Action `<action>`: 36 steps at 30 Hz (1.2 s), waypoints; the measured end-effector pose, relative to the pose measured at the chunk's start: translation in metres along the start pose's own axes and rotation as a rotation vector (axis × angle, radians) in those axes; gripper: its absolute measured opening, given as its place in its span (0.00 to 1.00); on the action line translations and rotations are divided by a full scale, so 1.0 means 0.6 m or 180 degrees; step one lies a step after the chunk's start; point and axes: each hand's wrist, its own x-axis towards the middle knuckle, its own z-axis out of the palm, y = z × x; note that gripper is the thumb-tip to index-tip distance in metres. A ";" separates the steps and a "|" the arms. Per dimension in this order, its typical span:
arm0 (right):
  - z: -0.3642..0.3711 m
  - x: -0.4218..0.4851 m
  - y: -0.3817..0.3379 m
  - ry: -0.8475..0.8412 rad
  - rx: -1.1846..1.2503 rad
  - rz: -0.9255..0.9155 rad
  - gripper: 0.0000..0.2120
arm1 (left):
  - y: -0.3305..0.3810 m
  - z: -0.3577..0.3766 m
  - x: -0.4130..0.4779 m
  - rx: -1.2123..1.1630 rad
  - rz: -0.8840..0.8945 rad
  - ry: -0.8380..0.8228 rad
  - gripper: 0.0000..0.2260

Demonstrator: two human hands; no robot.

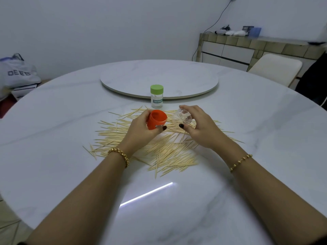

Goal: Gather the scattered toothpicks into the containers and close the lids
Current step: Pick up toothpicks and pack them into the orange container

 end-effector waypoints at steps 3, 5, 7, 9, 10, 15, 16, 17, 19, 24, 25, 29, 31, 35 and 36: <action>0.000 0.003 0.006 0.0031 0.0008 0.0098 0.26 | 0.001 -0.002 0.002 0.0048 -0.0005 0.0025 0.19; 0.000 0.006 0.010 0.0018 0.0080 0.0190 0.27 | -0.001 -0.004 0.003 0.0059 -0.0015 0.0064 0.19; -0.002 0.016 0.015 0.0017 0.0174 0.0302 0.28 | -0.003 -0.006 0.004 0.0055 -0.0033 0.0096 0.19; -0.007 0.036 0.022 0.0036 0.0099 0.0363 0.27 | -0.005 -0.007 0.005 0.0037 -0.0047 0.0156 0.19; -0.010 0.049 0.026 0.0056 0.0039 0.0392 0.25 | -0.006 -0.007 0.006 0.0019 -0.0053 0.0166 0.19; -0.013 0.126 0.050 0.0004 -0.0228 0.0444 0.24 | -0.009 -0.007 0.010 0.0050 -0.0043 0.0087 0.18; -0.009 0.141 0.054 -0.0023 -0.0285 0.0446 0.25 | -0.011 -0.007 0.012 0.0063 -0.0030 0.0089 0.18; -0.004 0.155 0.058 -0.0052 -0.0331 0.0462 0.25 | -0.013 -0.007 0.014 0.0077 -0.0016 0.0098 0.18; 0.008 0.176 0.066 -0.0098 -0.0419 0.0494 0.26 | -0.014 -0.008 0.018 0.0100 -0.0001 0.0136 0.19; 0.044 0.201 0.074 -0.0179 -0.0552 0.0527 0.25 | -0.018 -0.012 0.020 0.0113 0.0028 0.0173 0.20; 0.049 0.202 0.075 -0.0202 -0.0601 0.0524 0.25 | -0.018 -0.011 0.019 0.0124 0.0041 0.0164 0.20; 0.059 0.200 0.073 -0.0216 -0.0721 0.0493 0.25 | -0.019 -0.011 0.019 0.0155 0.0084 0.0148 0.20; 0.058 0.195 0.071 -0.0189 -0.0655 0.0555 0.25 | -0.018 -0.011 0.019 0.0156 0.0086 0.0152 0.20; 0.053 0.177 0.069 -0.0179 -0.0560 0.0641 0.26 | -0.015 -0.009 0.018 0.0157 0.0106 0.0085 0.20; 0.049 0.169 0.067 -0.0171 -0.0533 0.0638 0.25 | -0.014 -0.008 0.018 0.0151 0.0108 0.0065 0.20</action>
